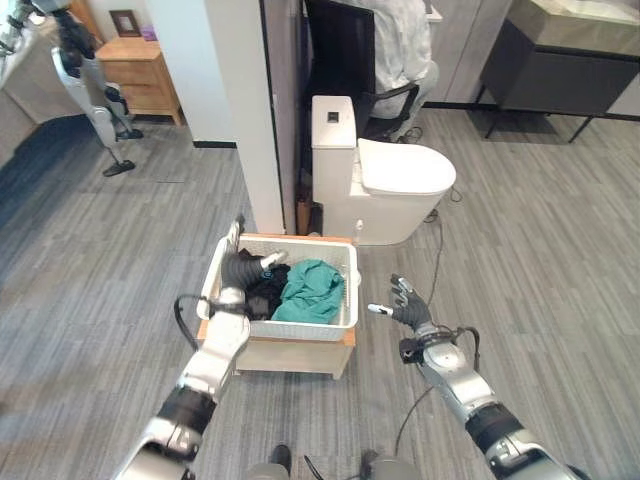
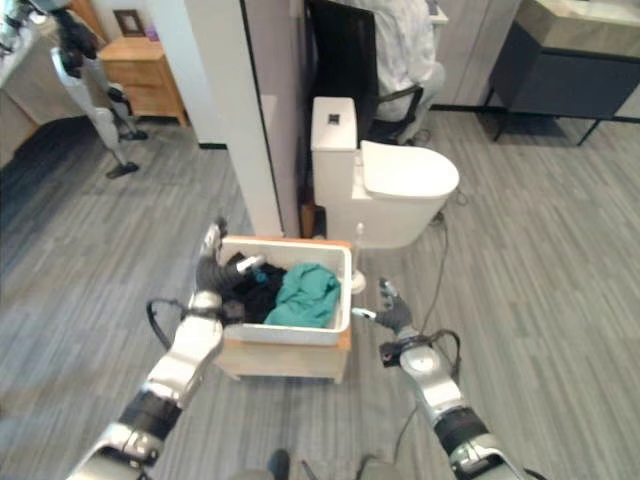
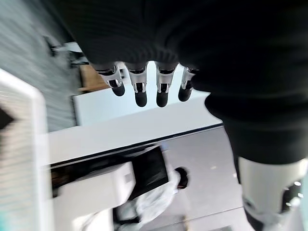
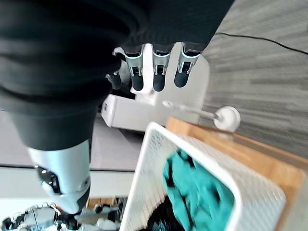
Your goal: Grab the laundry basket,head to the washer,open it,put in the laundry and shut it.
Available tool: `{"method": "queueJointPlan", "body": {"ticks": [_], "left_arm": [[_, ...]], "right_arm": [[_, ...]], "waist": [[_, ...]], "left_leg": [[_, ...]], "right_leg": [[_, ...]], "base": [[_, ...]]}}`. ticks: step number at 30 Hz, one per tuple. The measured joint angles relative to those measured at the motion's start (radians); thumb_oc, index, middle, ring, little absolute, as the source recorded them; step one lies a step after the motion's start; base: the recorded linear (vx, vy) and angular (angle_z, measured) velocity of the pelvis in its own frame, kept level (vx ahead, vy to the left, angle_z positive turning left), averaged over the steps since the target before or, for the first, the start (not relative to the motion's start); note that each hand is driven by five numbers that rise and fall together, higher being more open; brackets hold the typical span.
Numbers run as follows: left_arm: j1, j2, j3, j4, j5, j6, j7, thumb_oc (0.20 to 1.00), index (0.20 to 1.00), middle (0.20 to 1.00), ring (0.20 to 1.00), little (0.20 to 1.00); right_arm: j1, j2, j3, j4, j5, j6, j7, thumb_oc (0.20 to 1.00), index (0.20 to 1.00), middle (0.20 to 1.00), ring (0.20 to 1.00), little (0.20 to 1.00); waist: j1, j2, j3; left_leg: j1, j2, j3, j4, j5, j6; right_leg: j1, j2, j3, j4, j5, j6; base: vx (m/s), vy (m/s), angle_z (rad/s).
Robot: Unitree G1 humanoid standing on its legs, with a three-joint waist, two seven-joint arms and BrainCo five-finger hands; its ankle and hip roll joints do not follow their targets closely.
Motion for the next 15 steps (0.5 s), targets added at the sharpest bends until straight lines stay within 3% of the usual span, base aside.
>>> {"method": "queueJointPlan", "body": {"ticks": [1,4,5,7,9,11,13,15], "left_arm": [[0.008,-0.006,0.008,-0.001,0.011,0.005,0.007,1.000,1.000,1.000,1.000,1.000],[0.058,-0.010,0.026,-0.003,0.030,0.022,0.011,1.000,1.000,1.000,1.000,1.000],[0.060,-0.006,0.027,0.001,0.037,0.030,0.013,1.000,1.000,1.000,1.000,1.000],[0.081,0.006,0.029,0.006,0.071,0.054,0.021,1.000,1.000,1.000,1.000,1.000],[0.095,0.048,0.041,0.001,0.123,0.072,0.027,1.000,1.000,1.000,1.000,1.000],[0.097,0.079,0.080,-0.006,0.159,0.079,0.049,1.000,1.000,1.000,1.000,1.000],[0.125,0.113,0.138,-0.006,0.204,0.103,0.052,1.000,1.000,1.000,1.000,1.000],[0.128,0.130,0.151,-0.004,0.237,0.115,0.055,1.000,1.000,1.000,1.000,1.000]], "right_arm": [[0.018,-0.008,-0.001,-0.004,0.000,0.004,0.004,1.000,1.000,1.000,1.000,1.000],[0.045,-0.014,-0.003,-0.006,-0.002,0.005,0.006,1.000,1.000,1.000,1.000,1.000],[0.053,-0.015,-0.017,-0.008,-0.002,0.004,0.006,1.000,1.000,1.000,1.000,1.000],[0.066,-0.025,-0.017,-0.010,0.000,0.005,0.005,1.000,1.000,1.000,1.000,1.000],[0.097,-0.030,-0.043,-0.052,0.002,0.004,0.005,1.000,1.000,1.000,1.000,1.000],[0.093,-0.037,-0.065,-0.085,0.003,0.001,0.005,1.000,1.000,1.000,1.000,1.000],[0.104,-0.034,-0.069,-0.107,0.002,0.001,0.010,1.000,1.000,1.000,1.000,1.000],[0.137,-0.041,-0.086,-0.120,0.002,0.002,0.012,1.000,1.000,1.000,1.000,1.000]], "waist": [[0.006,0.008,0.003],[0.016,0.005,0.003],[0.008,-0.020,0.019],[0.030,-0.041,0.036],[0.011,-0.046,0.038],[0.013,-0.043,0.044],[0.019,-0.036,0.044],[0.010,-0.026,0.045]], "left_leg": [[-0.006,0.021,-0.008,0.013,-0.001,-0.004],[-0.037,0.035,-0.027,0.079,0.002,-0.009],[-0.124,0.015,-0.072,0.232,-0.002,-0.018],[-0.193,0.007,-0.144,0.368,0.017,-0.017],[-0.188,0.066,-0.153,0.236,0.014,-0.020],[-0.183,0.114,-0.165,0.128,0.024,-0.036],[-0.134,0.132,-0.186,0.012,0.031,-0.046],[-0.121,0.130,-0.151,-0.004,0.045,-0.052]], "right_leg": [[0.019,0.030,-0.013,-0.018,-0.004,-0.009],[0.026,0.049,-0.040,-0.019,-0.003,-0.044],[0.024,0.031,-0.051,-0.014,-0.016,-0.073],[0.069,0.023,-0.057,-0.060,-0.006,-0.098],[0.139,0.042,-0.107,-0.152,0.017,-0.115],[0.141,0.067,-0.100,-0.166,0.034,-0.118],[0.163,0.090,-0.060,-0.200,0.051,-0.109],[0.184,0.094,-0.064,-0.214,0.055,-0.103]], "base": [[0.20,-0.227,0.41],[0.08,-0.152,0.17],[0.09,-0.087,0.29],[0.21,0.038,0.23],[0.19,0.112,0.44],[0.18,0.132,0.04],[0.20,0.189,-0.48],[0.14,0.180,-0.31]]}}
